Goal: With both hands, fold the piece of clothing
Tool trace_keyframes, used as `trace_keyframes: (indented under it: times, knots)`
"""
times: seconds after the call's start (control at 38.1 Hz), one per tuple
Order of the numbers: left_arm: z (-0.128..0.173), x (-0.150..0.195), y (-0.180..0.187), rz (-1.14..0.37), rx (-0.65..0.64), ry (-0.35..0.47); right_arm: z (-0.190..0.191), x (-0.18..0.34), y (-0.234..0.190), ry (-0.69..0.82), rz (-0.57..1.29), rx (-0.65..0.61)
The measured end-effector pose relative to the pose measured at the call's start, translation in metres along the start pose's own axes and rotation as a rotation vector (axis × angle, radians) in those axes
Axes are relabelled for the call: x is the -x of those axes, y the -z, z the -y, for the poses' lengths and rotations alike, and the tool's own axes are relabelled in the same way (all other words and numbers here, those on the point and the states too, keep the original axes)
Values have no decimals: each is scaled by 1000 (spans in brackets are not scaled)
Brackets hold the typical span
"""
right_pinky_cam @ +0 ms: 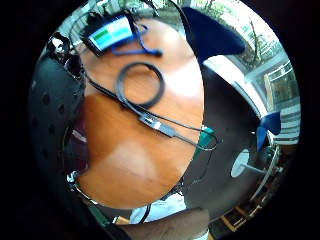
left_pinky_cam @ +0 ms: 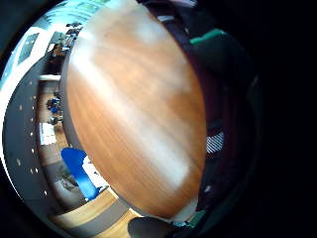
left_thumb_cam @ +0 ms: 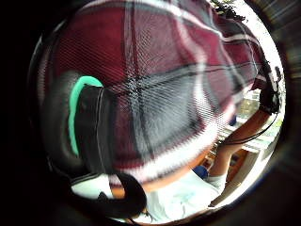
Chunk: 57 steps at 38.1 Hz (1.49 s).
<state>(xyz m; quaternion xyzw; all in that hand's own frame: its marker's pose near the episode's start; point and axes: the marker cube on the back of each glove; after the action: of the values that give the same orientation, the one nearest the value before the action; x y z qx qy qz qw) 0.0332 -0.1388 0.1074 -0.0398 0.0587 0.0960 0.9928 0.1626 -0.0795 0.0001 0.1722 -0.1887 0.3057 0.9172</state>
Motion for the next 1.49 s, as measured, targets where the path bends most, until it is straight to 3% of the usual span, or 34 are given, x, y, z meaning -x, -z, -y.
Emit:
trace_keyframes:
  times: [0.16,0.34,0.52,0.66,0.73,0.84,1.02,1.13,1.28,1.49]
  knots:
    - [-11,25,34,-217,-136,47,-35,81,-35,268,-84,-31]
    - [-52,79,64,-269,-287,204,-112,183,-88,596,-204,19]
    - [-80,113,57,-299,-352,318,-150,207,-173,714,-361,6]
    - [-83,117,51,-323,-353,339,-153,206,-183,746,-297,13]
    - [-82,115,52,-331,-357,333,-152,196,-177,774,-239,88]
    - [-78,101,64,-298,-361,294,-144,168,-134,850,-169,218]
    - [-80,60,83,-161,-290,208,-110,111,-58,827,-493,279]
    - [-79,41,85,-110,-286,174,-92,90,-28,730,-560,241]
    - [-86,24,90,-64,-300,151,-82,77,-6,644,-482,140]
    - [-81,24,92,-50,-335,126,-88,80,-6,606,-372,102]
